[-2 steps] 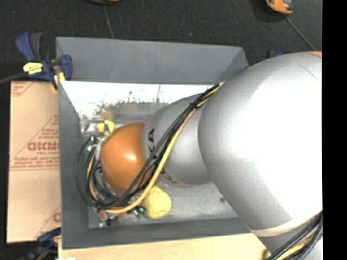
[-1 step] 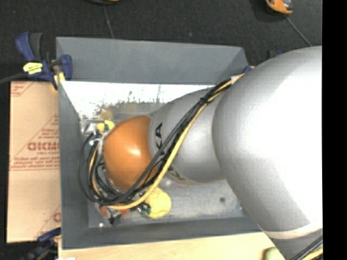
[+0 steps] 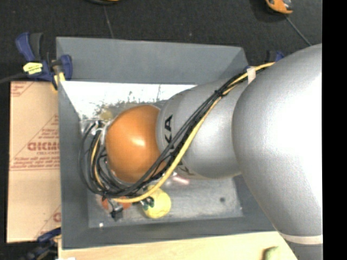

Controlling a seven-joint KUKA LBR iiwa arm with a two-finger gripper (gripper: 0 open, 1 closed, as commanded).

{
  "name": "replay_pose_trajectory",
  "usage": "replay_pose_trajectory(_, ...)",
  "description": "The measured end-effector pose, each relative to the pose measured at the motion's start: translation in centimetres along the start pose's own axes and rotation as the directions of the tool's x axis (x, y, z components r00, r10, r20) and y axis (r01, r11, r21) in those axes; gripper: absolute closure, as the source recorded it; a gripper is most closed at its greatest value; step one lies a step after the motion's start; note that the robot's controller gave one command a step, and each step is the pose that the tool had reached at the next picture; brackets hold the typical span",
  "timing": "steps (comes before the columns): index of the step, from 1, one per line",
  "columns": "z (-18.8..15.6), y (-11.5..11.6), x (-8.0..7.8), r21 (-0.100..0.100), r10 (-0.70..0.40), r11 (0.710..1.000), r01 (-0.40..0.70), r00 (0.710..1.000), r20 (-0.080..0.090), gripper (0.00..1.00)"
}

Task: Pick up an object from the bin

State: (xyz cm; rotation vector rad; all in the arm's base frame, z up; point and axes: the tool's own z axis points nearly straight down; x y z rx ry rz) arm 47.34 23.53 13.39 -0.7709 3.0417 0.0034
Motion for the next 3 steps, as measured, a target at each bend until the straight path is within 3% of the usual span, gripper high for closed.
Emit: replay_pose_trajectory(3, -6.4, -0.1, -0.1, 0.001, 0.004, 1.000, -0.004, 1.000, 0.003, 1.00)
